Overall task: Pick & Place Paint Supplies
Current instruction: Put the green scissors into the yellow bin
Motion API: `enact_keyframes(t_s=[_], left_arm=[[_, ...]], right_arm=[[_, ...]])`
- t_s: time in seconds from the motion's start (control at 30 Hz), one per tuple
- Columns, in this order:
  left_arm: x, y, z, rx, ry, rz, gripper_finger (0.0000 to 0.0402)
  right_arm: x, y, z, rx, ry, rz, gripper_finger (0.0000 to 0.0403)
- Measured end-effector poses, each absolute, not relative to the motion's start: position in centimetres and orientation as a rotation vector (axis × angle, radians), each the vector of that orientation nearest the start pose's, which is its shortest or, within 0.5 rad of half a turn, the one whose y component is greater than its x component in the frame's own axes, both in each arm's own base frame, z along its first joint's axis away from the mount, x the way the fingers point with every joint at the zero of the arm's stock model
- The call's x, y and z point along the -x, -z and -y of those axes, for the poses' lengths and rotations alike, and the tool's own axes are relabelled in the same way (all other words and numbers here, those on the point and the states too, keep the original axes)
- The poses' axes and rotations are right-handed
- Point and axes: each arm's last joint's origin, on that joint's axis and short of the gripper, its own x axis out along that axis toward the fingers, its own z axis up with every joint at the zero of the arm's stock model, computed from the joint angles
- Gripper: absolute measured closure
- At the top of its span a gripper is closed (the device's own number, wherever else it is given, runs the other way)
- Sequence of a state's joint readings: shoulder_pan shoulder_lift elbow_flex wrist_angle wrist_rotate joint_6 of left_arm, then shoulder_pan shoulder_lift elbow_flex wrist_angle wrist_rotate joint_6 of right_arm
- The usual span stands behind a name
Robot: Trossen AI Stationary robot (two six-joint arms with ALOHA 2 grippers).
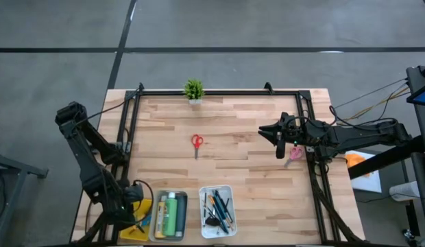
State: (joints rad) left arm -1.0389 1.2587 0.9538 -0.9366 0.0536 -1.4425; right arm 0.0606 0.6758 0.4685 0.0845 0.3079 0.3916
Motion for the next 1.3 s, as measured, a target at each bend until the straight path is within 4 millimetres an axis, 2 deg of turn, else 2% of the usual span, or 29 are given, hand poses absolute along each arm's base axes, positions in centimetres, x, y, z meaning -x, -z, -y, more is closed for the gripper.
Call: enact_keyframes(t_s=[0.23, 0.53, 0.97, 1.3], left_arm=[[-11.2, -22.9, 19.3, 0.586, -0.025, -1.468, 0.0381], [-11.0, -20.6, 18.2, 0.595, -0.123, -1.493, 0.0380], [-11.2, -20.2, 18.0, 0.606, -0.135, -1.493, 0.0376], [-11.3, -20.3, 18.0, 0.617, -0.135, -1.490, 0.0298]], right_arm=[[-16.1, -26.5, -0.1, -0.367, 0.267, -0.071, 0.0309], [-16.1, -26.5, -0.1, -0.367, 0.267, -0.071, 0.0309], [-16.1, -26.5, -0.1, -0.367, 0.268, -0.071, 0.0309], [-16.1, -26.5, -0.1, -0.367, 0.268, -0.071, 0.0309]])
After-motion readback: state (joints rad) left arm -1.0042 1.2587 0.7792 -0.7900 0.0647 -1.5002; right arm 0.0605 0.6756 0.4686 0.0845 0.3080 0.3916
